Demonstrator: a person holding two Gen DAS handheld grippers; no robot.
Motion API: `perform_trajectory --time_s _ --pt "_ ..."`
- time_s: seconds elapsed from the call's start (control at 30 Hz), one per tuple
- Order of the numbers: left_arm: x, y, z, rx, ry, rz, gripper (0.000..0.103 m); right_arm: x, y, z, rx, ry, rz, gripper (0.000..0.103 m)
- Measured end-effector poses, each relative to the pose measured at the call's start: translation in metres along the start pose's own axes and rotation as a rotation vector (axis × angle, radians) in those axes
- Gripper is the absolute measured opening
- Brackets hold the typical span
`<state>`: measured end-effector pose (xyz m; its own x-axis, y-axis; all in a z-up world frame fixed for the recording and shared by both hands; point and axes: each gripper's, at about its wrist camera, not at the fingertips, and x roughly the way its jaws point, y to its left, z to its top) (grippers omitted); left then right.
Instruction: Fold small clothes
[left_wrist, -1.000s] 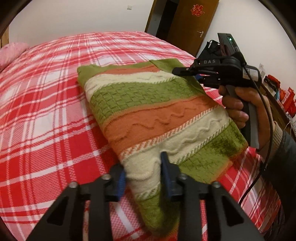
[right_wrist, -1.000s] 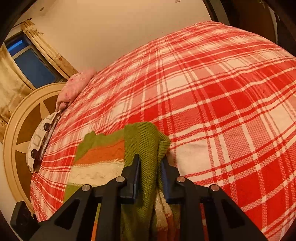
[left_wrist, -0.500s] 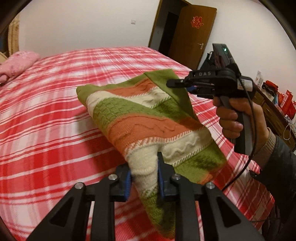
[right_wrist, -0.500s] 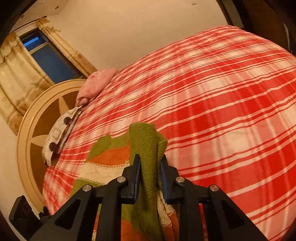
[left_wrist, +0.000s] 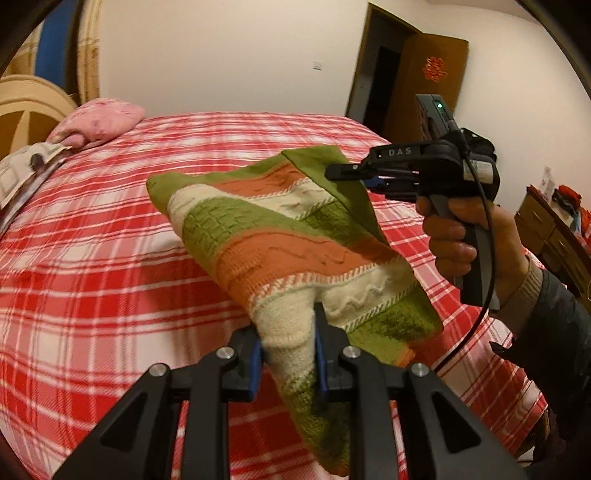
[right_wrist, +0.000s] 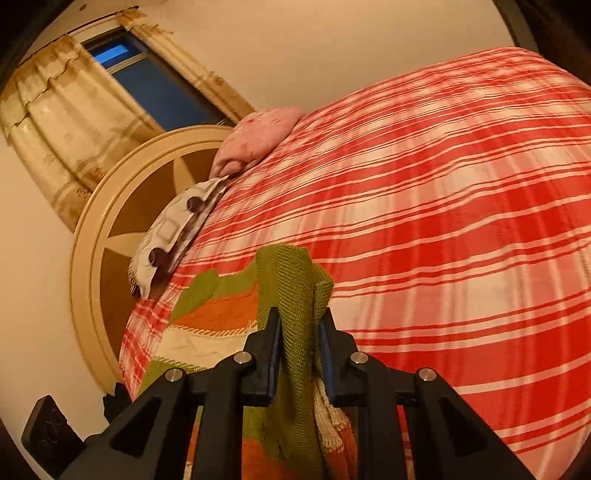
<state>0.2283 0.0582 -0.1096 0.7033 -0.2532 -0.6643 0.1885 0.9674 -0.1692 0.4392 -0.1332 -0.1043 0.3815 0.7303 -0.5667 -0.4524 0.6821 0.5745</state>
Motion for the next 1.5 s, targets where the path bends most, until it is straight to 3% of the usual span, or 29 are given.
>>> perform_trajectory --time_s 0.53,1.5 --pt "-0.044 0.031 -0.027 -0.100 -0.025 0.051 0.023 0.051 0.060 -0.016 -0.051 0.077 0.060 0.019" --pt "-0.052 0.084 -0.081 -0.216 0.038 0.106 0.023 0.142 0.111 -0.054 -0.096 0.237 0.083 0.019"
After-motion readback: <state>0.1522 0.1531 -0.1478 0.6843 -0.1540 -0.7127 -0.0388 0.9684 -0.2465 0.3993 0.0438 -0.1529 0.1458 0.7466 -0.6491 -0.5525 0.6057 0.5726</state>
